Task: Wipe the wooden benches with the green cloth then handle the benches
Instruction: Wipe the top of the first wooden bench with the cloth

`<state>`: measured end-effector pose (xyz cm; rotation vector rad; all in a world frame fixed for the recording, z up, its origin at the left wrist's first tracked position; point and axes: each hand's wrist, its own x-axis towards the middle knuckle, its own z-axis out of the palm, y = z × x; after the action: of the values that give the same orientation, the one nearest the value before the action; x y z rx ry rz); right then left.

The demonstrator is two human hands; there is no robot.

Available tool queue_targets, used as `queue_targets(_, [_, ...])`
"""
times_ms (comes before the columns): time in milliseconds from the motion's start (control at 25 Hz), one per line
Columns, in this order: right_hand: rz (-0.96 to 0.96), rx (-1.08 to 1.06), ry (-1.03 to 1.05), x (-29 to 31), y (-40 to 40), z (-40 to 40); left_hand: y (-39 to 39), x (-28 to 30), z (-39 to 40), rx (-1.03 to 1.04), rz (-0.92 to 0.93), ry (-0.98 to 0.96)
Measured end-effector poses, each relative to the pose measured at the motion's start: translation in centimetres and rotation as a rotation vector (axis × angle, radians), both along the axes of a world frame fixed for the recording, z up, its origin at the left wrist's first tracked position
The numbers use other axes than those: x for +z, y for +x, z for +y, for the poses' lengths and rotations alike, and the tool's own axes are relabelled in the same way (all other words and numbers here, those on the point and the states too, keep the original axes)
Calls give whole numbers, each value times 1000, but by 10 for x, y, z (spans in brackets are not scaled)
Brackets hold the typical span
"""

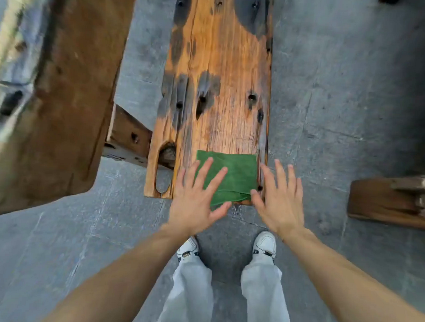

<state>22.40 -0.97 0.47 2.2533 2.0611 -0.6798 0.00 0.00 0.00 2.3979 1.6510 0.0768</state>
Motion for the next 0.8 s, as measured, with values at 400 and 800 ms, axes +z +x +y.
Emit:
queue_targets(400, [234,-136,159,-167,22,46,69,-171,46,-37,153,12])
queue_targets(800, [537,-695,286,-186,36,86,25,-168,142,444,148,-103])
